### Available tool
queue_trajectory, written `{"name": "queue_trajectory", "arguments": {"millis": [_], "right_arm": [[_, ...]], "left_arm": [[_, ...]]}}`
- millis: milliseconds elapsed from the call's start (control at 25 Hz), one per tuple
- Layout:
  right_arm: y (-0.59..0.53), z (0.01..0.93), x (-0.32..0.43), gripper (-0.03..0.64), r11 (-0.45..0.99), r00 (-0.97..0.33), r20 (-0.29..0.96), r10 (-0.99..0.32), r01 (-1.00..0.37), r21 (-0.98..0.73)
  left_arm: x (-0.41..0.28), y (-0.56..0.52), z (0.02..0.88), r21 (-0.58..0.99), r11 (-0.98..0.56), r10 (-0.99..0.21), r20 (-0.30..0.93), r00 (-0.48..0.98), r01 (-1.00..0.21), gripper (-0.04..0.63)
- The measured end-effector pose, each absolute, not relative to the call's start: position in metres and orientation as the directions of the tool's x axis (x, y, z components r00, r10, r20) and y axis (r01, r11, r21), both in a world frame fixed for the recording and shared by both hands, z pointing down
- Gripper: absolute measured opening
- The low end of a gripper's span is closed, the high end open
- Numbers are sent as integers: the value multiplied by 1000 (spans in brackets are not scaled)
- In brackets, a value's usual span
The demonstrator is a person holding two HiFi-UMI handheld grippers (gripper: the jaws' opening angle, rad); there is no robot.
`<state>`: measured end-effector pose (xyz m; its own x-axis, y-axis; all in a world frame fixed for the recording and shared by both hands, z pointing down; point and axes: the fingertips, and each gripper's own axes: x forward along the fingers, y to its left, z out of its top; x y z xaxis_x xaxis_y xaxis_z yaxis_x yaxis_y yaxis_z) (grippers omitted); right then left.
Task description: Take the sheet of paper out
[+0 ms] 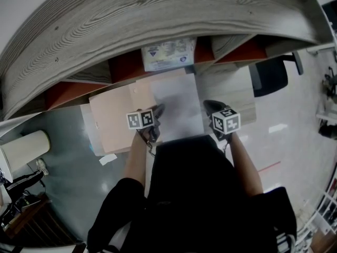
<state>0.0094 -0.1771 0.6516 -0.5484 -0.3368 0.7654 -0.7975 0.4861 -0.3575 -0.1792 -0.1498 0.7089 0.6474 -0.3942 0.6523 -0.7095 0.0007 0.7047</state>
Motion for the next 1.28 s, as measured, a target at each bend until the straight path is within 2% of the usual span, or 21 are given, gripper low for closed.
{"name": "queue_trajectory", "arguments": {"millis": [240,680,720,800,840,1280], "right_arm": [[-175,655,16,18,467,-570,749,-337,-792,-393],[-172,683,15,22,347,-743,597,-302,-669,-657],[-172,684,13,50,337,-756,584,-294,-654,-677],[-172,685,9,146,310,-781,560,-276,-624,-717],[-172,685,7,159,299,-790,551,-269,-612,-732],[-174,701,2,172,200,-818,528,-228,-571,-796]], "left_arm": [[-179,-153,700,708,-20,-418,636,649,-706,60],[-181,-147,684,724,-34,-447,606,658,-689,55],[-181,-147,684,725,-33,-448,604,659,-688,55],[-179,-145,682,728,-28,-452,602,658,-685,54],[-179,-145,681,728,-27,-454,601,657,-685,54],[-171,-150,675,711,-38,-463,610,643,-702,54]]}}
